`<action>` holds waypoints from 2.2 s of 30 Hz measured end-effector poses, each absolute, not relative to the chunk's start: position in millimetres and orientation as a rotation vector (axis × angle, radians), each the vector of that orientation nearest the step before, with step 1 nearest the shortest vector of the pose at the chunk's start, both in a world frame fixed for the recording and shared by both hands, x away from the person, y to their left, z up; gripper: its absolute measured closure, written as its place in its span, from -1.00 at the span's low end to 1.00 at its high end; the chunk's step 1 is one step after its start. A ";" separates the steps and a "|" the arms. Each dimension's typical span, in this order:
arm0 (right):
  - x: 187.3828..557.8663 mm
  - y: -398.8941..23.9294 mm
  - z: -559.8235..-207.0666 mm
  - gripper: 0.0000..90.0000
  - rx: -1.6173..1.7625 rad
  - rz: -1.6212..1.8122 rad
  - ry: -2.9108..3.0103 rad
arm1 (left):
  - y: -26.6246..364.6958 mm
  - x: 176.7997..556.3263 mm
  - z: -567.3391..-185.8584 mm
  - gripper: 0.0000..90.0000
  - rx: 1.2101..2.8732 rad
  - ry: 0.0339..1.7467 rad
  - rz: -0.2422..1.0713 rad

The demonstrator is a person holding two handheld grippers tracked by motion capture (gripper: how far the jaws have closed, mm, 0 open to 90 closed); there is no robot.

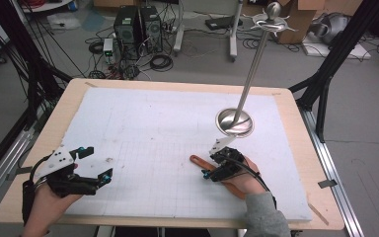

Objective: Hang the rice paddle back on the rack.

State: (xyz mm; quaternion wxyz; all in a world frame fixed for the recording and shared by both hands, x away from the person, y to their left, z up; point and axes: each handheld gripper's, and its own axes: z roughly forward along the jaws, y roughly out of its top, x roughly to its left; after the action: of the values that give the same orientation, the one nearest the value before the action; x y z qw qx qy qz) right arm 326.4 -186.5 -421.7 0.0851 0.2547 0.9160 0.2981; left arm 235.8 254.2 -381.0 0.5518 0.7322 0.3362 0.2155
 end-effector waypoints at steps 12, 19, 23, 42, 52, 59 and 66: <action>328.7 -189.4 -425.6 0.12 0.792 0.860 2.753 | 256.0 236.3 -383.1 -0.95 1.739 0.803 0.512; 327.6 -190.7 -425.5 0.36 0.790 0.869 2.746 | 256.9 236.8 -383.2 -0.95 1.721 0.808 0.499; 327.3 -192.1 -425.8 0.41 0.797 0.880 2.746 | 259.0 237.5 -383.8 -0.95 1.719 0.814 0.500; 323.2 -203.1 -417.4 0.44 0.843 1.006 2.693 | 251.7 239.5 -379.2 -0.95 1.709 0.778 0.470; 314.1 -221.7 -394.5 0.44 0.839 1.237 2.573 | 250.1 241.8 -382.8 -0.95 1.713 0.791 0.465; 308.8 -233.3 -381.5 0.44 0.842 1.339 2.515 | 245.5 241.0 -381.3 -0.95 1.724 0.774 0.468; 304.1 -244.9 -371.0 0.44 0.843 1.402 2.458 | 239.3 239.2 -378.8 -0.95 1.727 0.742 0.468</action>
State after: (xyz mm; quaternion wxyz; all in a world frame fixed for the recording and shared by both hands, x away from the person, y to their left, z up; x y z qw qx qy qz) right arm 304.1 -244.9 -371.0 0.0942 0.2842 0.8287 0.4729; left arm 239.2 239.3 -378.8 0.5665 0.7347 0.3158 0.1989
